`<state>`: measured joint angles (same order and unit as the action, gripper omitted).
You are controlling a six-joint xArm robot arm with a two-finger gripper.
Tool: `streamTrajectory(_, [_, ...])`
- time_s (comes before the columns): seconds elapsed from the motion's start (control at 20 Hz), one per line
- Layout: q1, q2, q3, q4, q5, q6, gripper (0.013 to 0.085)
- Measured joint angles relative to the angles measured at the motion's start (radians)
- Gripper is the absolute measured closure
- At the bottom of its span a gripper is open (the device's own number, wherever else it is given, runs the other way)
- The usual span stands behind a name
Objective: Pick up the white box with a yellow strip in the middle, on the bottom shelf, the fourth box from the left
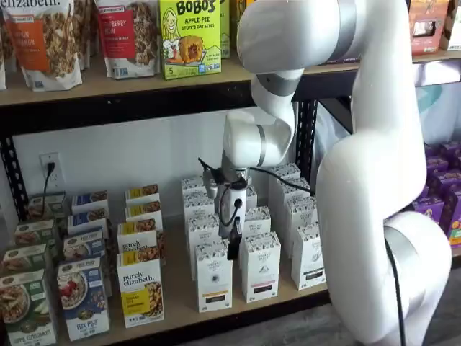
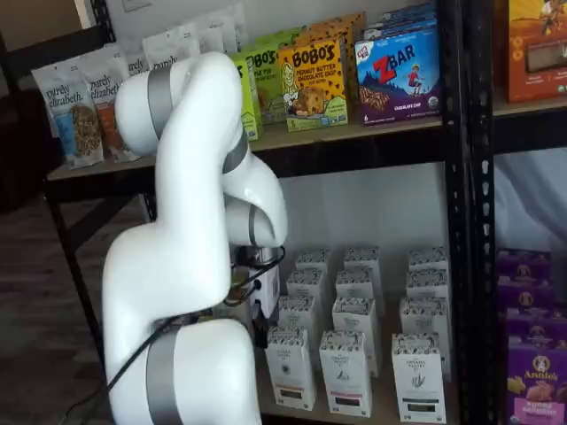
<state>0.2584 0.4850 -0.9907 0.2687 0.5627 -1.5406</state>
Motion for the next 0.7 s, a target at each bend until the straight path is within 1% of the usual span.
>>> streamTrajectory(0.15, [-0.004,-0.005,0.018,0.036,-0.006,-0.038,0.013])
streamTrajectory(0.4, [-0.005,-0.006,0.04,0.05,-0.03,-0.054,0.013])
streamTrajectory(0.55, [0.0,-0.001,0.053,0.075,-0.071,-0.075,0.013])
streamTrajectory(0.7, [0.012,0.014,0.059,0.136,-0.124,-0.122,0.013])
